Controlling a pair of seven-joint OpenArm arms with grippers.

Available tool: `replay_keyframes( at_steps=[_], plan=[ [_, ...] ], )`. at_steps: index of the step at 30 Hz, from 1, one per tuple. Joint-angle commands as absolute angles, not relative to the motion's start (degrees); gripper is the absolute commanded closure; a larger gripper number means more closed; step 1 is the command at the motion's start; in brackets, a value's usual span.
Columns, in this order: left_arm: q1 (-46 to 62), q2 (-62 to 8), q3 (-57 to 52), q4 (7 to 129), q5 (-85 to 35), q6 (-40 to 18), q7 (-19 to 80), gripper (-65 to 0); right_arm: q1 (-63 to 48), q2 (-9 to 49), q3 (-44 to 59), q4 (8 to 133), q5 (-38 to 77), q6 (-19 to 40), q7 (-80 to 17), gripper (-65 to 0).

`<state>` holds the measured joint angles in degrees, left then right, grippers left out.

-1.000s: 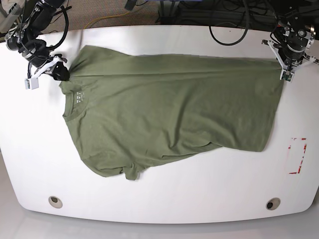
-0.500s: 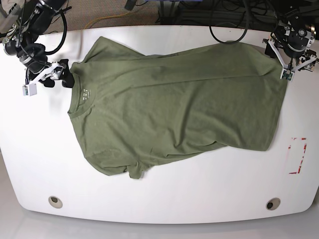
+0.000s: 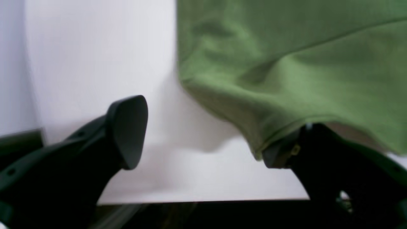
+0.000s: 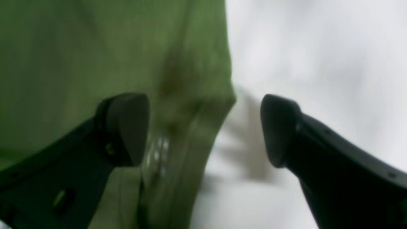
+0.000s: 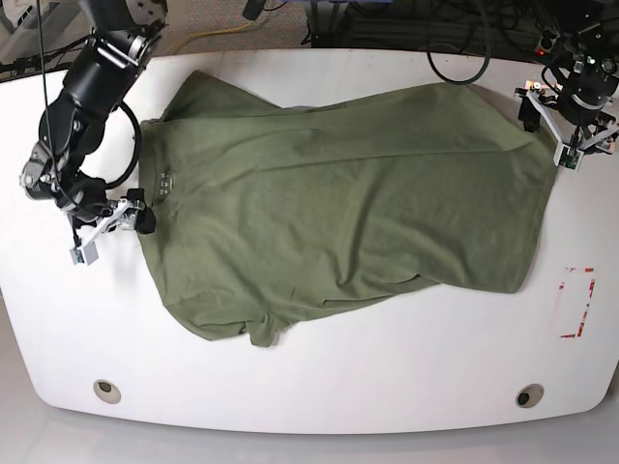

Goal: Fold the T-shirt properly
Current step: 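Release the shirt and move the right gripper to the shirt's side edge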

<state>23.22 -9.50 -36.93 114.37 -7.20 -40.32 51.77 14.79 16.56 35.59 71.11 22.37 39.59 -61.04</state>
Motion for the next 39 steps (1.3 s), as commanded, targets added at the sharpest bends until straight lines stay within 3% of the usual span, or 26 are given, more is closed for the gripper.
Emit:
replay_keyframes(
  at_steps=[1, 12, 21, 30, 33, 39],
  plan=[
    [24.48, -12.00, -37.14, 115.38, -12.09, -40.00, 51.30, -50.0, 18.24, 18.86, 35.03, 66.86, 20.62, 40.00, -57.71, -51.8],
    [32.48, -23.16, -36.97, 115.30, -35.30, -40.00, 51.38, -50.0, 29.67, 20.18, 34.86, 43.74, 10.07, 40.00, -43.21, -51.8],
    [36.35, -26.68, -37.23, 115.21, -36.70, -40.00, 51.38, -50.0, 34.07, 17.19, 34.86, 34.15, 4.53, 40.00, -35.91, -51.8],
    [33.19, -26.07, -39.78, 115.21, -36.53, -40.00, 51.38, -49.9, 34.15, 13.32, 34.86, 34.24, 2.07, 40.00, -34.86, -50.7],
    [30.29, -26.07, -40.48, 115.12, -36.35, -40.00, 51.38, -49.9, 34.15, 13.32, 34.86, 34.24, 2.33, 40.00, -34.77, -42.8],
    [24.22, -26.33, -42.33, 114.24, -35.91, -40.00, 51.38, -50.1, 34.15, 13.49, 34.86, 34.24, 1.98, 40.00, -32.84, -15.5]
  ],
)
